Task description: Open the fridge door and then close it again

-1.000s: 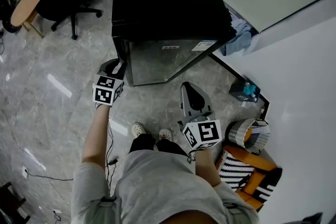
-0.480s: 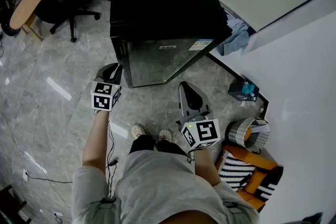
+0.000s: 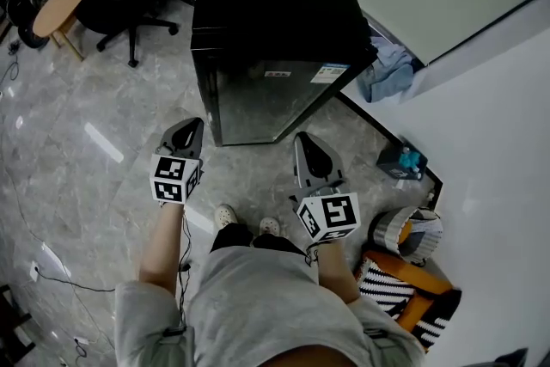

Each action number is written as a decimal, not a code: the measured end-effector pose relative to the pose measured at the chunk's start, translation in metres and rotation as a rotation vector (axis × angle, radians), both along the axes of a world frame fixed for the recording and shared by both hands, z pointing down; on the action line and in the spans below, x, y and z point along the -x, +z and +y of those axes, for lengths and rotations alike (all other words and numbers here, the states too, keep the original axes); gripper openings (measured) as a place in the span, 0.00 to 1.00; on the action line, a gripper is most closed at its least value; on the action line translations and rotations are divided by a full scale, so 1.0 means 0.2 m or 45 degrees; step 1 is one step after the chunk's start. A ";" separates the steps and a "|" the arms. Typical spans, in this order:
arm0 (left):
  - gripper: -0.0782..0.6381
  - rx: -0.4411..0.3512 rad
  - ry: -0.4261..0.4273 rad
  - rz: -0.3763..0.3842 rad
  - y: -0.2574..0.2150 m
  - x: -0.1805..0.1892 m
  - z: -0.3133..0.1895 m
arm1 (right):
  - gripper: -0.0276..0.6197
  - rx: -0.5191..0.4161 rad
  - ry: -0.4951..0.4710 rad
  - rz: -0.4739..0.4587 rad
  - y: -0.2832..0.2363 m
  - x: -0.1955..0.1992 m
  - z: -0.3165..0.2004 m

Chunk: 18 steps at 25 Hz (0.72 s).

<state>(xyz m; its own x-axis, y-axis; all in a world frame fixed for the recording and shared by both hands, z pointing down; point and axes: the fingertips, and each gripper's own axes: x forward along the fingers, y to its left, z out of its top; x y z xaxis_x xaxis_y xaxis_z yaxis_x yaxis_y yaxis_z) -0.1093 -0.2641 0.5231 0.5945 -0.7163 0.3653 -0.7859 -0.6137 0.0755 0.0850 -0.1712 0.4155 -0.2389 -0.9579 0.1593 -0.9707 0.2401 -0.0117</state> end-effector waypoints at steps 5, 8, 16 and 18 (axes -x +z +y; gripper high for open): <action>0.13 -0.068 -0.039 0.060 -0.15 0.00 0.16 | 0.08 -0.031 -0.033 -0.003 -0.05 0.00 0.08; 0.13 -0.112 -0.066 0.088 -0.24 0.00 0.25 | 0.08 -0.050 -0.049 -0.007 -0.08 -0.02 0.12; 0.13 -0.220 -0.144 0.146 -0.43 -0.01 0.47 | 0.08 -0.097 -0.091 -0.022 -0.15 -0.08 0.23; 0.13 -0.253 -0.158 0.151 -0.47 -0.02 0.53 | 0.08 -0.107 -0.101 -0.027 -0.16 -0.10 0.26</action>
<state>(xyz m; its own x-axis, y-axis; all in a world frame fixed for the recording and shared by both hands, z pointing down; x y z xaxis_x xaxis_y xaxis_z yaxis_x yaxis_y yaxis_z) -0.1045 -0.1589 0.4283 0.5282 -0.8370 0.1430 -0.8488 -0.5255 0.0590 0.1046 -0.1191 0.3831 -0.3172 -0.9455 0.0732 -0.9483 0.3174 -0.0085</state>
